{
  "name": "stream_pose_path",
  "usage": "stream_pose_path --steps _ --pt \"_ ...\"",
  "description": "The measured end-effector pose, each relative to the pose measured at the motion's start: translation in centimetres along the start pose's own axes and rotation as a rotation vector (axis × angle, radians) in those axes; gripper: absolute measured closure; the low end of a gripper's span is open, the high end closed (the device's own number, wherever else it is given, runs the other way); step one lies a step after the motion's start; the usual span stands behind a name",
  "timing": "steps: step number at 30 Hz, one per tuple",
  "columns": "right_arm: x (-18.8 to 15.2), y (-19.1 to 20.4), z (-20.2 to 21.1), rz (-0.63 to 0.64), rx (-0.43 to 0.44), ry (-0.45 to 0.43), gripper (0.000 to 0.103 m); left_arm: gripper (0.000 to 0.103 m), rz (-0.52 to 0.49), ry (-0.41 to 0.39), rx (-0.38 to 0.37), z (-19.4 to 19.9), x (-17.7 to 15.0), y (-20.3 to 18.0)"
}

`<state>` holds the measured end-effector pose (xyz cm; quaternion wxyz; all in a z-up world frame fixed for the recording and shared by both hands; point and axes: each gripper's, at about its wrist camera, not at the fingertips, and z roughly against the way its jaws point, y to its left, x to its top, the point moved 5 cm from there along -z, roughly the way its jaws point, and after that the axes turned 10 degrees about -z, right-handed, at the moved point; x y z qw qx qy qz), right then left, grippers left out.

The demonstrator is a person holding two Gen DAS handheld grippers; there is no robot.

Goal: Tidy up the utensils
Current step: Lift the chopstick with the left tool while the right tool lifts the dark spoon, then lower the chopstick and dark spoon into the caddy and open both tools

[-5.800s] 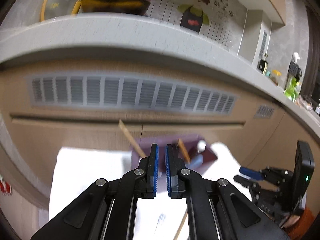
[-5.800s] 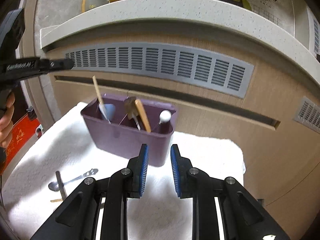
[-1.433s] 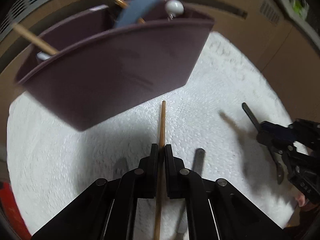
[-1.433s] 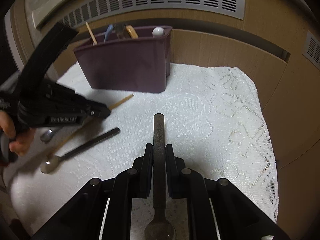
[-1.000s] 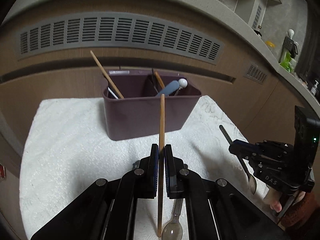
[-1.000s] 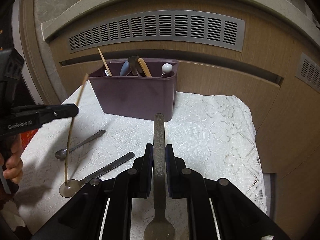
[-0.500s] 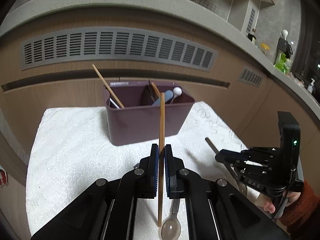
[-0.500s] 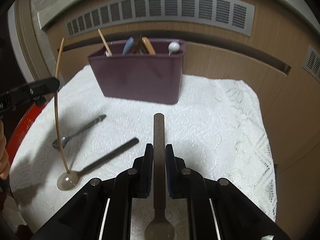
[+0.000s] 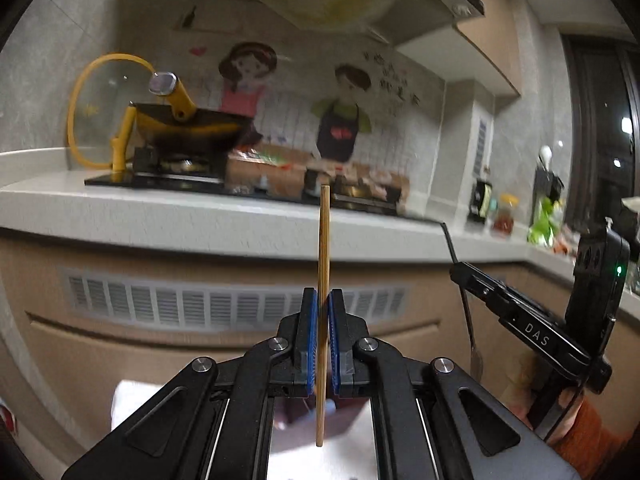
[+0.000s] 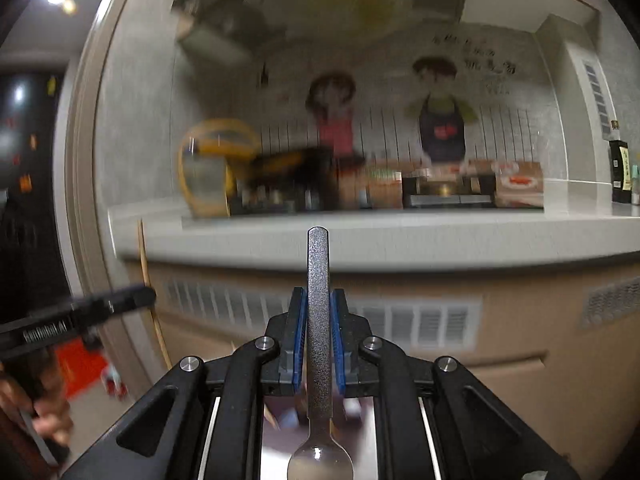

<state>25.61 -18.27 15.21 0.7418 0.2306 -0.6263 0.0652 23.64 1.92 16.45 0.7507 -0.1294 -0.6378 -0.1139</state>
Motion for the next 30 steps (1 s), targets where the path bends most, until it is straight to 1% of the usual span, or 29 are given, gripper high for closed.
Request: stream_pose_path --steps 2,4,7,10,12,16,21,26,30 --pt "0.5 -0.3 -1.1 -0.027 -0.004 -0.044 0.092 0.097 0.019 -0.007 0.016 -1.2 -0.1 1.0" --pt "0.0 -0.8 -3.0 -0.032 -0.026 -0.055 0.092 0.097 0.038 0.006 0.036 -2.7 -1.1 2.1" --pt "-1.6 -1.4 -5.7 -0.024 -0.059 -0.054 0.092 0.097 0.075 0.038 0.050 -4.9 -2.7 3.5" --pt "-3.2 -1.7 -7.9 -0.006 -0.080 -0.048 0.092 0.097 0.106 0.074 0.043 -7.1 -4.4 4.5" --pt "-4.4 -1.9 -9.5 0.002 -0.086 -0.028 0.092 0.097 0.107 0.094 0.044 -8.5 -5.2 4.8" --pt "-6.2 -2.4 -11.7 -0.001 -0.074 0.001 0.092 0.097 0.091 0.107 0.075 -10.4 -7.0 5.1" --pt "-8.1 -2.7 -13.8 0.002 -0.086 0.017 0.092 0.097 0.106 0.133 0.083 -11.9 -8.6 5.6" --pt "-9.8 -2.3 -14.5 0.042 -0.080 0.019 0.092 0.097 0.111 0.164 0.076 -12.8 -9.9 5.5" --pt "-10.6 -2.3 -15.1 0.046 -0.069 0.029 0.092 0.097 0.116 0.187 0.064 -13.5 -10.7 5.3"
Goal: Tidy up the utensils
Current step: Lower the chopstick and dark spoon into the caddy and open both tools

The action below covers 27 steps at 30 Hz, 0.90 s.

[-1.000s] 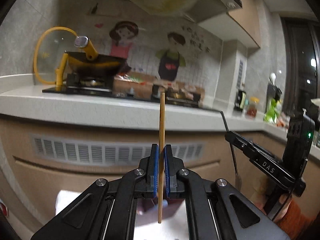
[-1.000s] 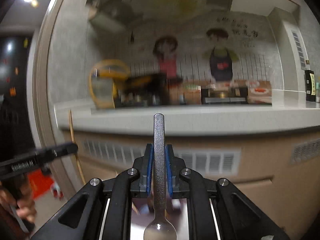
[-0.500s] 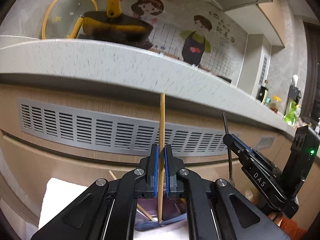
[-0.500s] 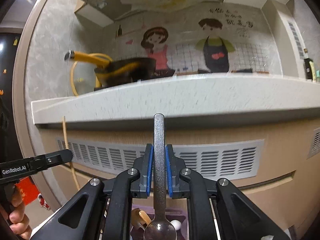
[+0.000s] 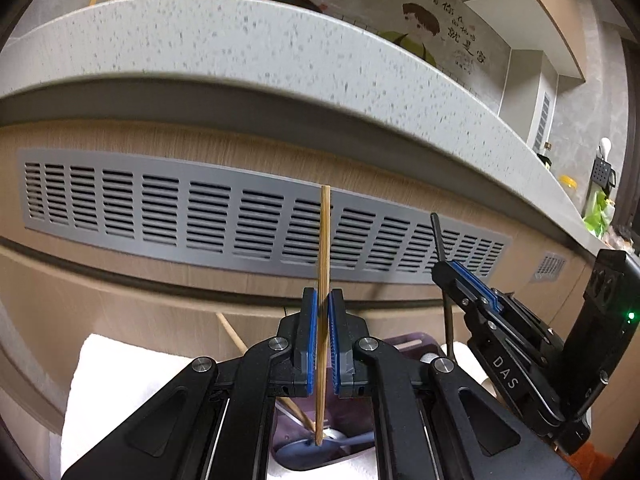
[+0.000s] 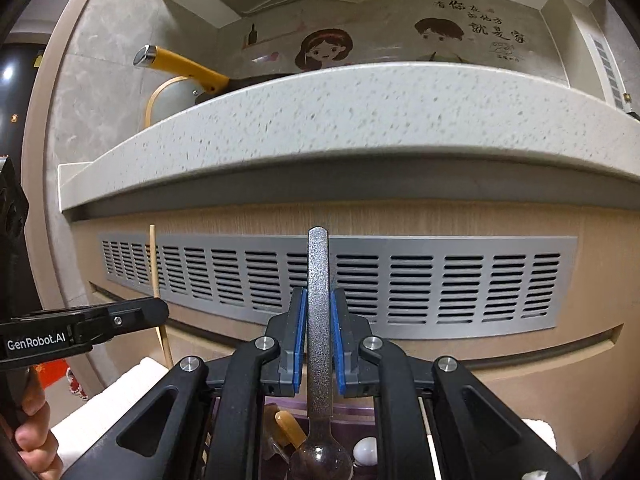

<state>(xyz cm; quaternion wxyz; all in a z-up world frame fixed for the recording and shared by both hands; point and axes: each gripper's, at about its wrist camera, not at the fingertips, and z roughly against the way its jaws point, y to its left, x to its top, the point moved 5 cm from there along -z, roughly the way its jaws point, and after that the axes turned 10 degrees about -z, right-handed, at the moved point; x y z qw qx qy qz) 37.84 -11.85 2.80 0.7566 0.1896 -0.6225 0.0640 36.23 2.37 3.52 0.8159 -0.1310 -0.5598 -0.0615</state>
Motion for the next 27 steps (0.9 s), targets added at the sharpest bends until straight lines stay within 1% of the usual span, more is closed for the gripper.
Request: stream_pose_path --steps 3,7,10,12,15,18,21,22,24,27 --pt "-0.4 -0.2 -0.8 -0.006 0.020 0.033 0.092 0.097 0.004 0.018 0.000 -0.4 -0.6 0.0" --pt "-1.8 -1.1 -1.6 -0.034 0.071 0.128 0.092 0.096 0.022 0.073 -0.028 -1.2 -1.8 0.1" --pt "-3.2 -1.8 -1.8 -0.038 0.083 0.251 0.092 0.095 0.013 0.116 -0.036 -1.5 -2.7 -0.2" --pt "-3.9 -1.8 -1.4 -0.011 0.095 0.305 0.092 0.095 0.000 0.122 -0.031 -1.2 -2.8 -0.4" --pt "-4.0 -1.9 -0.2 0.021 0.066 0.310 0.092 0.095 -0.003 0.129 -0.040 -0.2 -2.5 -0.6" --pt "-3.4 -1.8 2.1 0.043 0.032 0.262 0.092 0.095 0.005 0.146 -0.058 1.1 -2.3 -0.7" --pt "-2.5 -1.3 4.6 0.063 0.004 0.216 0.090 0.095 0.018 0.186 -0.079 2.4 -2.6 -0.8" --pt "-2.2 -1.0 5.2 0.071 -0.005 0.209 0.090 0.095 0.018 0.215 -0.077 2.6 -2.9 -0.9" --pt "-2.0 -0.7 6.9 0.085 -0.021 0.205 0.089 0.095 0.027 0.248 -0.077 3.1 -3.4 -1.0" --pt "-2.1 -0.2 8.6 0.088 -0.029 0.243 0.089 0.095 0.027 0.251 -0.059 4.5 -4.3 -1.1"
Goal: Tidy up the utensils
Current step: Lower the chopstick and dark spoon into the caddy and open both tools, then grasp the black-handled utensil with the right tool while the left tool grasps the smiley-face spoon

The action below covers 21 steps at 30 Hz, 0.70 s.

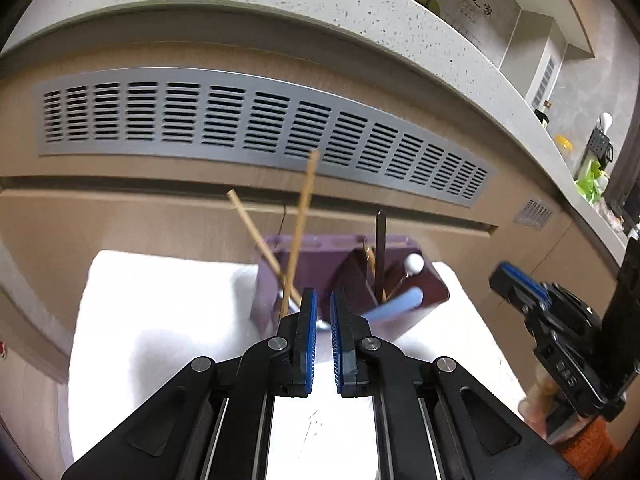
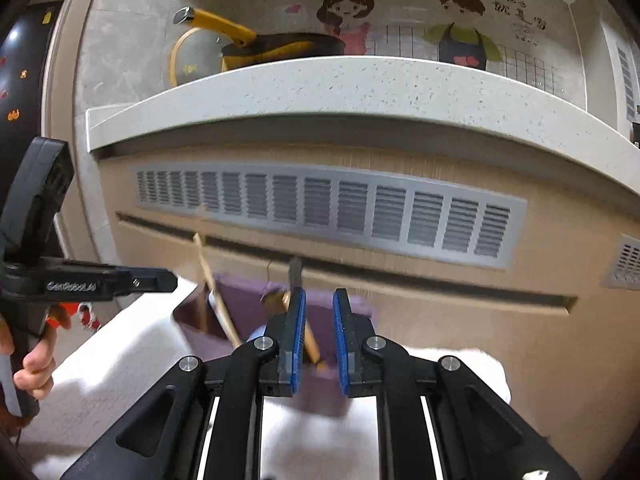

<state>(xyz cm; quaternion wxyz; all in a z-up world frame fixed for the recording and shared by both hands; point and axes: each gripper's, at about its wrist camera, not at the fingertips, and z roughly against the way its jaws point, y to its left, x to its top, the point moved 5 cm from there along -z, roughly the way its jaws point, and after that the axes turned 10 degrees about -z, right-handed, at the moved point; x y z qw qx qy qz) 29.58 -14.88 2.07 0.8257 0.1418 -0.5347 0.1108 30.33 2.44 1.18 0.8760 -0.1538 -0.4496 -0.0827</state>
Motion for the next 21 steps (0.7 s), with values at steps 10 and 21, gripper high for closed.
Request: stream_pose_path --steps 10,21 --pt "-10.0 0.6 1.6 -0.131 0.025 0.401 0.089 0.095 -0.069 0.080 0.082 3.1 -8.3 -0.5" --pt "-17.2 1.6 -1.5 -0.377 0.046 0.627 0.089 0.095 -0.038 0.157 0.146 3.7 -14.2 2.1"
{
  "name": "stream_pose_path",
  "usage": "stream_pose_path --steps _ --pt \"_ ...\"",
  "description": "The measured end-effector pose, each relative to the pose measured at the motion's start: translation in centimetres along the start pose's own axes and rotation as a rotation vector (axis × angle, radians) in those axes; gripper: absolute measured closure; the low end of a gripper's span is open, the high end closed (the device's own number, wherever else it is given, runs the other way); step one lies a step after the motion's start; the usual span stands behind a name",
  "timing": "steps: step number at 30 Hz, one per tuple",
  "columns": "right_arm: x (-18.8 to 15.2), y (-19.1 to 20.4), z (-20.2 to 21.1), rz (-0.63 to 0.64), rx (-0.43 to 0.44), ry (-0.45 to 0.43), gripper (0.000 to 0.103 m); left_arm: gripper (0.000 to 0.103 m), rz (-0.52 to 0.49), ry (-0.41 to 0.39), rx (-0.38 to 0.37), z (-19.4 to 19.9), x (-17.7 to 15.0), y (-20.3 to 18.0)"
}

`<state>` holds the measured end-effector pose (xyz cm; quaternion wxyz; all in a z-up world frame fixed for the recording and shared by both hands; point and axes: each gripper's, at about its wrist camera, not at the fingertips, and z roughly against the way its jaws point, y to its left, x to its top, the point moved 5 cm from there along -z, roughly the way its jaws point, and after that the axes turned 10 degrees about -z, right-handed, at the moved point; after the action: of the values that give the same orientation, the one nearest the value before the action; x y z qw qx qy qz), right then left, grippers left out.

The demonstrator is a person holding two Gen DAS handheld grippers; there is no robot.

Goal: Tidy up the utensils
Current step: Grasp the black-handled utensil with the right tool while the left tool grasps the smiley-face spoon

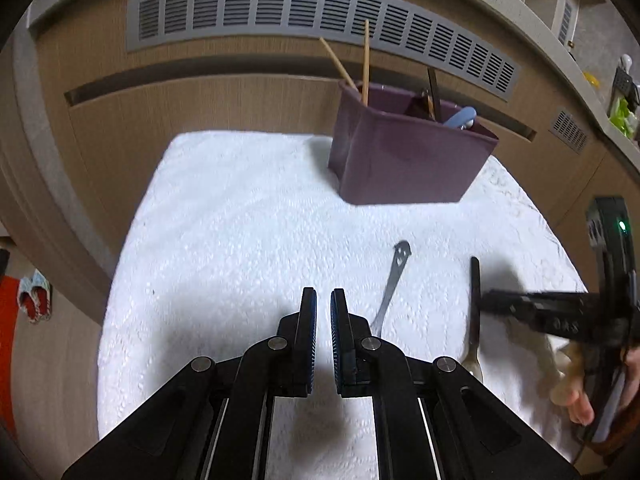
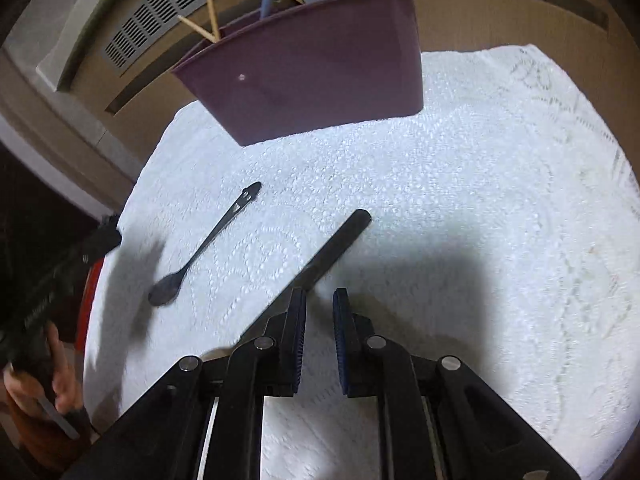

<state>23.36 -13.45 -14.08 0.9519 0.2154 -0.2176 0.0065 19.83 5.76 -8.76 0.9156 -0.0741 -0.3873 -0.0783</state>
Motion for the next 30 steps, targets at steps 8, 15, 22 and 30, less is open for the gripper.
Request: stream_pose_path --steps 8,15,22,30 --pt "1.5 4.7 -2.7 0.078 -0.076 -0.048 0.084 0.095 -0.018 0.014 0.007 -0.9 0.1 0.2" --pt "0.3 8.0 -3.9 0.300 -0.293 -0.149 0.073 0.095 -0.032 0.029 0.007 -1.3 0.2 -0.3" --pt "0.3 7.1 -3.5 0.307 -0.189 -0.089 0.071 0.095 -0.044 0.027 0.011 -1.0 0.4 -0.9" --pt "-0.5 4.1 -1.3 0.364 -0.179 -0.052 0.076 0.095 -0.042 0.070 -0.081 -1.6 0.0 -1.4"
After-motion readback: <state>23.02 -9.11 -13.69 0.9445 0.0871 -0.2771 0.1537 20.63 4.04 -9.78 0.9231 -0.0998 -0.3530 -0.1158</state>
